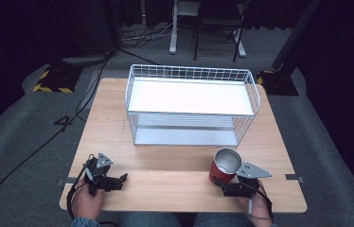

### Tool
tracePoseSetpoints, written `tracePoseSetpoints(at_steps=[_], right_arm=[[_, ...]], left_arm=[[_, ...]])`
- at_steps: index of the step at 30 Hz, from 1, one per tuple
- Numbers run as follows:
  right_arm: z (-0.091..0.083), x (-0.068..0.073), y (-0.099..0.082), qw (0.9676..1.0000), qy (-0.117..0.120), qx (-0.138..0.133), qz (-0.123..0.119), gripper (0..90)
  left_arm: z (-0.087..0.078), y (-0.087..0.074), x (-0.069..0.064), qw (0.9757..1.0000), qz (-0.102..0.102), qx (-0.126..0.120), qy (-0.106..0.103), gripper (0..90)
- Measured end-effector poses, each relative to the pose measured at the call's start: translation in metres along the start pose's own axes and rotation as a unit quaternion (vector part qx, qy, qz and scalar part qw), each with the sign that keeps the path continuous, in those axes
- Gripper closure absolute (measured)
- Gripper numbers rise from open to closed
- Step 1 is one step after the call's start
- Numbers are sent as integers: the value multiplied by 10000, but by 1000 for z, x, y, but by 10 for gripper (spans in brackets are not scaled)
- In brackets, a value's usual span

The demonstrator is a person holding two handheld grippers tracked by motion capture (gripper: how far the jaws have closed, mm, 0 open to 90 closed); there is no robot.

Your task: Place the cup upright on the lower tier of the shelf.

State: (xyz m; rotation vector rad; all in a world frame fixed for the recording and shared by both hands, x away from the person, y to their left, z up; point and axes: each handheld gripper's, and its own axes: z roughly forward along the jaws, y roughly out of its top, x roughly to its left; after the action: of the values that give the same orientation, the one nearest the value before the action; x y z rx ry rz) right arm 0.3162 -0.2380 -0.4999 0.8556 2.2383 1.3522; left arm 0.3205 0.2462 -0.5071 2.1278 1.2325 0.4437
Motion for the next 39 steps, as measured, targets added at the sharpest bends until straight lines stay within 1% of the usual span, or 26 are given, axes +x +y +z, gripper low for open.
tracePoseSetpoints(at_steps=[1,3,10,13,17,18,21,26,27,30,32,36,37,39], right_arm=[[0,0,0,10000,0,0,0,162],[0,2,0,10000,-78,3,2,165],[0,3,0,9999,-133,-4,39,167],[2,3,3,9999,-152,21,39,167],[5,2,9,9999,-129,-21,82,167],[8,1,15,9999,-114,-59,78,168],[16,-1,24,9999,-61,-90,77,167],[32,-7,38,9999,-4,-66,146,168],[32,-7,38,9999,-4,-66,146,168],[45,-13,51,9998,16,-58,165,167],[48,-15,54,9998,3,-54,179,167],[62,-22,65,9997,-32,-93,230,168],[70,-26,70,9995,-56,-105,287,167],[73,-27,71,9995,-53,-116,303,167]], left_arm=[[0,0,0,10000,0,0,0,0],[0,0,0,10000,2,5,-3,0],[0,0,0,10000,12,9,-5,0],[0,0,0,10000,9,7,-4,0],[0,0,0,10000,8,7,-6,0],[0,0,0,10000,13,8,-6,0],[0,0,0,10000,12,7,-5,0],[0,0,0,10000,2,6,-3,0],[0,0,0,10000,2,6,-3,0],[0,0,0,10000,1,7,-4,0],[0,0,0,10000,13,9,-7,0],[0,0,0,10000,9,6,-12,0],[0,0,0,10000,8,5,-11,0],[0,0,0,10000,8,8,-9,0]])
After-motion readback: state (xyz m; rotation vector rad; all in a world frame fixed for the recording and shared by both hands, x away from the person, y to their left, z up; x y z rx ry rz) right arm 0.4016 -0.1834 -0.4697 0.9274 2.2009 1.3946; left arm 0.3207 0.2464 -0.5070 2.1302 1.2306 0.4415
